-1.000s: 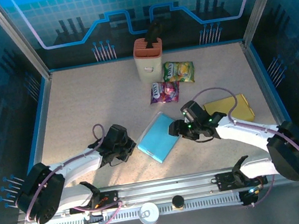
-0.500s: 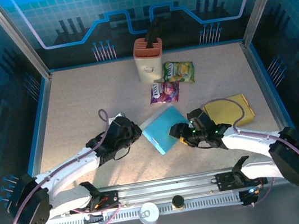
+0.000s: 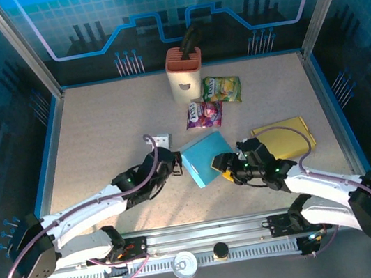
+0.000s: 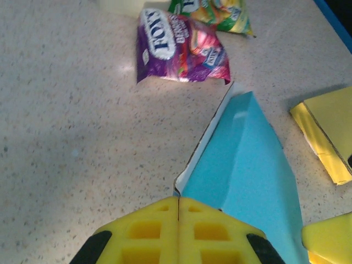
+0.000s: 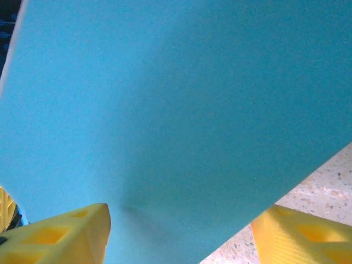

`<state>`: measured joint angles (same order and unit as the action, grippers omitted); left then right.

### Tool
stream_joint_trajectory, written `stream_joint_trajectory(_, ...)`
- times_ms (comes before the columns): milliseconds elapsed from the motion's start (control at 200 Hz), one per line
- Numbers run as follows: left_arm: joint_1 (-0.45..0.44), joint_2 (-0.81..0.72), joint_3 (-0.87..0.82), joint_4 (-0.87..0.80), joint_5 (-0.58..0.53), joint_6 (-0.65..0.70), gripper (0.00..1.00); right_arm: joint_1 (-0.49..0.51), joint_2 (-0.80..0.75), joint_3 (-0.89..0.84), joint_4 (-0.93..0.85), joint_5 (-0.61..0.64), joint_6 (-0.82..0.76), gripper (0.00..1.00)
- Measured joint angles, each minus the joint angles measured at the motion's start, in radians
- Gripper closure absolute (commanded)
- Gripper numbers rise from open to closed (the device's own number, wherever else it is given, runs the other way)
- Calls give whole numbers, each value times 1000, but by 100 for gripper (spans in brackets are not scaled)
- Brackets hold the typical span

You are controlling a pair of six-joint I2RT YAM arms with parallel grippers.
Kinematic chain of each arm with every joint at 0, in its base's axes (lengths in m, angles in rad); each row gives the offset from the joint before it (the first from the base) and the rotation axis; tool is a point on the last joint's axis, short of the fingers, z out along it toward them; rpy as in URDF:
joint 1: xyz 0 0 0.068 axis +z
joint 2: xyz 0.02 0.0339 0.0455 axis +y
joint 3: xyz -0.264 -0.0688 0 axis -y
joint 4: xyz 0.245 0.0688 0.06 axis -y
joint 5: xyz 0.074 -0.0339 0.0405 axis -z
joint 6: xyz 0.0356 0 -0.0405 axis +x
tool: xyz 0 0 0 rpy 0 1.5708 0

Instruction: Fold the paper box

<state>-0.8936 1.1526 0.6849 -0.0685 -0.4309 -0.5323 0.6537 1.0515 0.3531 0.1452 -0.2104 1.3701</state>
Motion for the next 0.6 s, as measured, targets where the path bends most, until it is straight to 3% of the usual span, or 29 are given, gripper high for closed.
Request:
stream_joint_trajectory(210, -80, 61, 40, 56, -72, 173, 100, 0, -22, -8, -51, 0, 3, 31)
stream_joint_trajectory(600, -99, 125, 68, 100, -106, 301, 100, 0, -58, -26, -73, -34, 43, 16)
